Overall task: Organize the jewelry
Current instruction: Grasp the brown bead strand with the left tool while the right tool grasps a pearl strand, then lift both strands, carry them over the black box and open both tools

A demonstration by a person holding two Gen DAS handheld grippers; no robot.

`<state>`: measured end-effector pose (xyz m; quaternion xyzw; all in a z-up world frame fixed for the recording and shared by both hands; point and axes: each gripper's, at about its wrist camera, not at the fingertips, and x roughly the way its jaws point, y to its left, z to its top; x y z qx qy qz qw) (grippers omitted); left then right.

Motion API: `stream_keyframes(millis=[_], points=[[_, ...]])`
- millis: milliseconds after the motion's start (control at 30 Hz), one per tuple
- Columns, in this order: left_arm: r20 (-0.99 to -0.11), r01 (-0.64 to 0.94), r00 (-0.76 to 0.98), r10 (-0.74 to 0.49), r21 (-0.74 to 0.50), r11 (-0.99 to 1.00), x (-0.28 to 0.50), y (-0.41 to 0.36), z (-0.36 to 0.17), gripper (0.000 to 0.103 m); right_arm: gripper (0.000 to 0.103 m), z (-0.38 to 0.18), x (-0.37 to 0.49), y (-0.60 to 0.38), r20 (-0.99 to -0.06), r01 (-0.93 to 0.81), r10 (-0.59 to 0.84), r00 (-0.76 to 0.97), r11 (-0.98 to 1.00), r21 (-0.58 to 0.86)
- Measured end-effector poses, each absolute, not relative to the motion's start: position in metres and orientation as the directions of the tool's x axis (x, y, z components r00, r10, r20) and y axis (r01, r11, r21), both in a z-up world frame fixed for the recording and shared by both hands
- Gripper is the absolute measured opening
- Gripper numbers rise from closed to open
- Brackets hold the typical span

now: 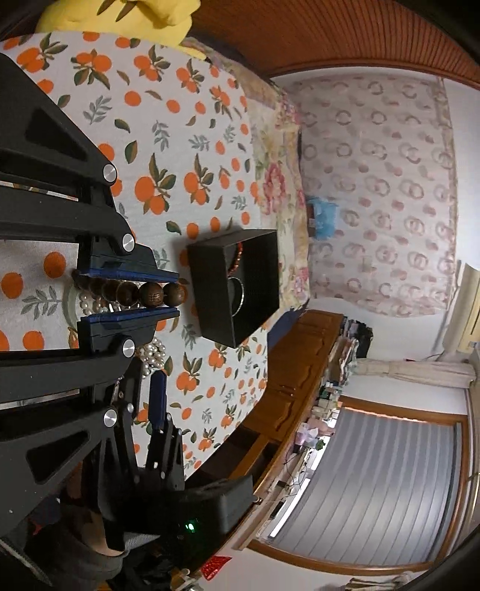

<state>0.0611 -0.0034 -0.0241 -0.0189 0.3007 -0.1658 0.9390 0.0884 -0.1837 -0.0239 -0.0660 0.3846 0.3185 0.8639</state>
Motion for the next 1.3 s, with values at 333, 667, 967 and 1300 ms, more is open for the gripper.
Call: stream_keyframes(millis=[333, 667, 967, 1300], points=[[-0.56, 0.3, 0.763, -0.323, -0.137, 0.944, 0.059, -0.003, -0.025, 0.012, 0.023, -0.025, 0.084, -0.182, -0.712, -0.622, 0.505, 0.488, 0.773, 0.123], [-0.56, 0.298, 0.762, -0.325, -0.142, 0.944, 0.057, -0.002, -0.025, 0.012, 0.008, -0.001, 0.078, -0.196, -0.66, -0.613, 0.528, 0.534, 0.78, 0.128], [-0.542, 0.304, 0.773, -0.33, -0.14, 0.942, 0.054, -0.002, -0.019, 0.012, 0.008, 0.043, 0.075, -0.218, -0.593, -0.585, 0.503, 0.629, 0.809, 0.065], [-0.521, 0.304, 0.787, -0.329, -0.135, 0.943, 0.054, -0.002, -0.008, 0.012, 0.008, 0.093, 0.08, -0.23, -0.508, -0.562, 0.49, 0.708, 0.827, 0.014]])
